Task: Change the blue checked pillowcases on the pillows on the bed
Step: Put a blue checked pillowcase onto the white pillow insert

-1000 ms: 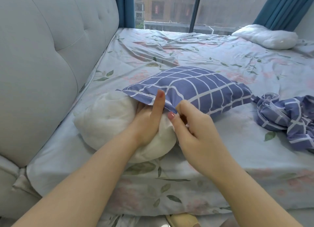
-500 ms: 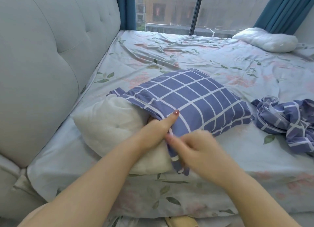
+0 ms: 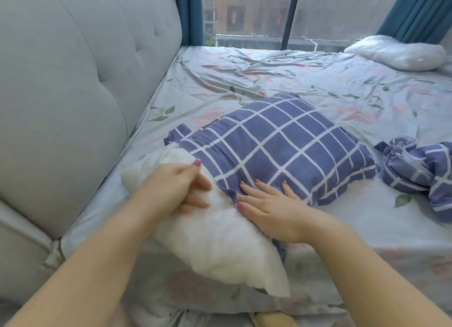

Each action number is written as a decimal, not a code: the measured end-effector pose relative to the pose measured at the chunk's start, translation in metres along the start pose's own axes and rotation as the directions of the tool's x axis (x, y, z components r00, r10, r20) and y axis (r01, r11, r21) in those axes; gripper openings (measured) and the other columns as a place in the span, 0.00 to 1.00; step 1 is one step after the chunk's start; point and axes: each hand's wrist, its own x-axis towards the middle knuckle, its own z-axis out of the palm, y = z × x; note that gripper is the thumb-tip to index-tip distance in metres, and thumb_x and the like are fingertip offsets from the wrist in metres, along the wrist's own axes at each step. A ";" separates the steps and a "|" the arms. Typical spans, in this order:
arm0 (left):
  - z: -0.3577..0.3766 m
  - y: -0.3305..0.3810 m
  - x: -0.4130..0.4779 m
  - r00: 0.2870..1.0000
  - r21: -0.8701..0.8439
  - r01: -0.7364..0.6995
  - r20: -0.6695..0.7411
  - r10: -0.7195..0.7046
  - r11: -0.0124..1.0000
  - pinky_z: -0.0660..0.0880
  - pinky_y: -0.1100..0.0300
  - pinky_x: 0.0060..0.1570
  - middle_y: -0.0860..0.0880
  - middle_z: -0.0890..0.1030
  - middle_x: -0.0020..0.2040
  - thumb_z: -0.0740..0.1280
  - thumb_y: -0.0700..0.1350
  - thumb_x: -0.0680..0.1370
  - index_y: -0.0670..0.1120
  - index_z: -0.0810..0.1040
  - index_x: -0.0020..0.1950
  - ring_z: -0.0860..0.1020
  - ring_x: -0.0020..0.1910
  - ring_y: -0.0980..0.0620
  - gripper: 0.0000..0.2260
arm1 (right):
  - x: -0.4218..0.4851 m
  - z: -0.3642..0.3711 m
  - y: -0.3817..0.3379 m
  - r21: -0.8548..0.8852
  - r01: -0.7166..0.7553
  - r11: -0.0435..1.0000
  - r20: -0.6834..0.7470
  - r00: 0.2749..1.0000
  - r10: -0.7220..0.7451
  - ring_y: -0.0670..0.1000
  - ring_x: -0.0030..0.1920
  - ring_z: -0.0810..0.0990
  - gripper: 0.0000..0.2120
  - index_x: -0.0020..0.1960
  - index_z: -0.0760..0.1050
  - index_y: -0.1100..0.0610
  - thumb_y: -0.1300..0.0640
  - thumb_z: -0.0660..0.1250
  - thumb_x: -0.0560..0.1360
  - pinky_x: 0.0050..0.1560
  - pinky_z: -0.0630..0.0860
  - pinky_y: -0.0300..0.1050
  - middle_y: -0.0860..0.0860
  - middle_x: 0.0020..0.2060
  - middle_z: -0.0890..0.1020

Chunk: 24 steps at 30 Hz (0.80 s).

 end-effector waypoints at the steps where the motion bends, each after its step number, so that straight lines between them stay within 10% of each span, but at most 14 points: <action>1: -0.009 -0.005 0.006 0.992 0.010 -0.044 -0.115 0.045 0.999 0.77 0.53 0.46 0.50 0.86 0.41 0.62 0.55 0.82 0.47 0.82 0.39 0.84 0.38 0.49 0.19 | 0.001 0.002 -0.002 -0.038 -0.010 0.999 0.001 1.000 0.010 0.45 0.78 0.36 0.25 0.78 0.44 0.38 0.38 0.38 0.82 0.74 0.30 0.60 0.38 0.78 0.42; 4: -0.036 -0.022 0.029 0.928 0.155 -0.024 -0.363 0.080 0.988 0.72 0.48 0.63 0.48 0.80 0.60 0.61 0.59 0.80 0.54 0.82 0.51 0.77 0.58 0.43 0.13 | -0.003 0.005 -0.017 -0.033 -0.020 0.999 -0.250 0.968 0.011 0.47 0.78 0.41 0.26 0.77 0.52 0.39 0.38 0.39 0.81 0.74 0.32 0.62 0.40 0.78 0.50; 7: -0.045 -0.029 0.044 0.953 0.067 0.166 -0.268 -0.142 0.984 0.68 0.48 0.68 0.48 0.69 0.71 0.54 0.67 0.79 0.56 0.73 0.69 0.71 0.68 0.43 0.25 | -0.014 0.000 -0.034 0.099 0.074 0.992 -0.536 0.844 -0.009 0.45 0.78 0.42 0.31 0.76 0.53 0.37 0.30 0.36 0.76 0.75 0.35 0.60 0.38 0.78 0.50; 12: -0.034 -0.032 0.057 0.994 -0.203 0.080 -0.051 -0.092 0.976 0.71 0.50 0.66 0.56 0.81 0.62 0.54 0.82 0.65 0.61 0.79 0.64 0.78 0.62 0.51 0.38 | 0.003 0.014 -0.043 -0.080 0.046 0.996 -0.127 0.990 -0.056 0.55 0.77 0.33 0.38 0.75 0.34 0.31 0.23 0.36 0.67 0.73 0.30 0.64 0.41 0.78 0.37; 16: -0.031 -0.036 0.067 0.999 -0.263 -0.003 -0.033 -0.006 0.965 0.68 0.48 0.69 0.57 0.80 0.63 0.54 0.84 0.61 0.66 0.77 0.63 0.77 0.64 0.52 0.38 | 0.012 0.003 -0.066 0.011 -0.020 1.000 -0.517 0.855 0.023 0.58 0.72 0.64 0.50 0.68 0.70 0.42 0.20 0.29 0.63 0.74 0.48 0.65 0.48 0.70 0.70; 18: -0.027 -0.022 0.055 0.999 -0.320 -0.038 -0.024 0.032 0.947 0.71 0.49 0.66 0.54 0.83 0.60 0.52 0.77 0.72 0.61 0.80 0.62 0.80 0.61 0.51 0.31 | 0.014 0.005 -0.082 0.021 0.085 0.996 -0.700 0.713 -0.046 0.58 0.67 0.69 0.43 0.70 0.68 0.45 0.20 0.43 0.67 0.69 0.62 0.61 0.51 0.71 0.69; 21: -0.024 -0.013 0.048 0.995 -0.426 -0.050 0.059 0.084 0.903 0.73 0.49 0.62 0.45 0.84 0.58 0.49 0.67 0.81 0.51 0.81 0.64 0.81 0.59 0.47 0.29 | 0.020 0.010 -0.091 -0.029 0.141 0.990 -0.595 0.793 -0.131 0.60 0.66 0.63 0.43 0.74 0.45 0.30 0.27 0.63 0.66 0.62 0.71 0.59 0.53 0.78 0.45; 24: -0.032 -0.011 0.044 0.990 -0.585 -0.043 0.085 0.114 0.810 0.73 0.51 0.62 0.45 0.82 0.61 0.51 0.63 0.82 0.47 0.80 0.65 0.81 0.58 0.47 0.27 | 0.038 0.006 -0.081 -0.007 0.005 1.000 -0.611 0.791 -0.008 0.59 0.58 0.67 0.36 0.72 0.53 0.33 0.35 0.68 0.70 0.50 0.75 0.53 0.53 0.69 0.59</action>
